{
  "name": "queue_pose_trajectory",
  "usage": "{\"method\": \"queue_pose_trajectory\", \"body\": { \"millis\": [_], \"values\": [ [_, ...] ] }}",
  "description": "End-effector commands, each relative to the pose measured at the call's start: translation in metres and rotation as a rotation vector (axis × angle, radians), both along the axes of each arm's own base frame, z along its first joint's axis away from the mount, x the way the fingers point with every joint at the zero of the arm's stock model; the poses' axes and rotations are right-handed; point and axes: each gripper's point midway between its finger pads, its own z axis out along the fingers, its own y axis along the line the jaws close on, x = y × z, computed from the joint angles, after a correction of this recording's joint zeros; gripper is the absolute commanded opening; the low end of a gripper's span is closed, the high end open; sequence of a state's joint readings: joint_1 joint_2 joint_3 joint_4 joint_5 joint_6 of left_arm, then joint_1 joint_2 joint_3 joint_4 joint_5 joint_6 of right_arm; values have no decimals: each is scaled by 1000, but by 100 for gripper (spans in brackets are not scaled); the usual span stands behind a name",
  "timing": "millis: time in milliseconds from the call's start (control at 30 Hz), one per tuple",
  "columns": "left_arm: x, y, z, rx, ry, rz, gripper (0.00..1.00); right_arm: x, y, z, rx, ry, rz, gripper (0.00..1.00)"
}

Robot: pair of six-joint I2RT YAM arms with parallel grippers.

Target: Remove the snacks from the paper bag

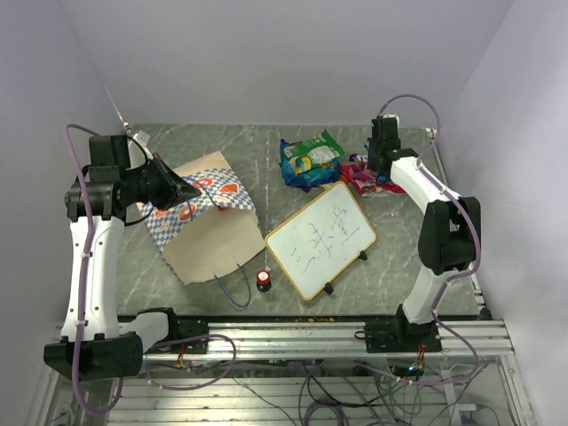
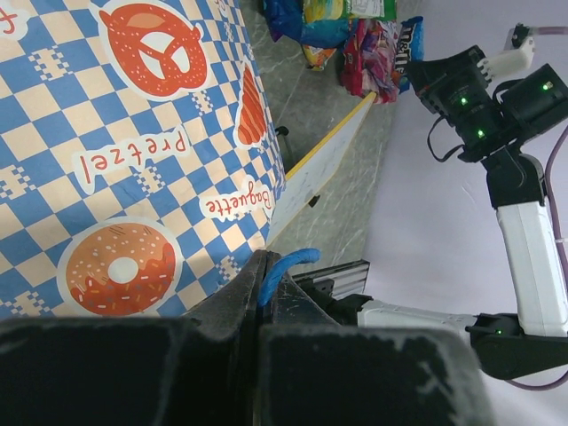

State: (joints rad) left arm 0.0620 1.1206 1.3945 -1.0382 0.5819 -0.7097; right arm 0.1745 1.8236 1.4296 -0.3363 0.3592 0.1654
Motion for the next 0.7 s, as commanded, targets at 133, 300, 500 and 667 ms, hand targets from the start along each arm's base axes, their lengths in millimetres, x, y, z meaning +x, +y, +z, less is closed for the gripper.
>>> {"method": "queue_pose_trajectory", "body": {
  "millis": [133,300,500,667],
  "values": [
    [2,4,9,38,-36,0,7,5,5,-27,62,51,32,0],
    [2,5,10,44,-37,-1,7,-10,8,-71,72,121,66,0],
    [3,3,8,29,-38,-3,7,-16,8,-96,53,152,95,0],
    [5,-2,5,-8,-35,-9,7,-20,14,-94,96,156,95,11]
  ]
}}
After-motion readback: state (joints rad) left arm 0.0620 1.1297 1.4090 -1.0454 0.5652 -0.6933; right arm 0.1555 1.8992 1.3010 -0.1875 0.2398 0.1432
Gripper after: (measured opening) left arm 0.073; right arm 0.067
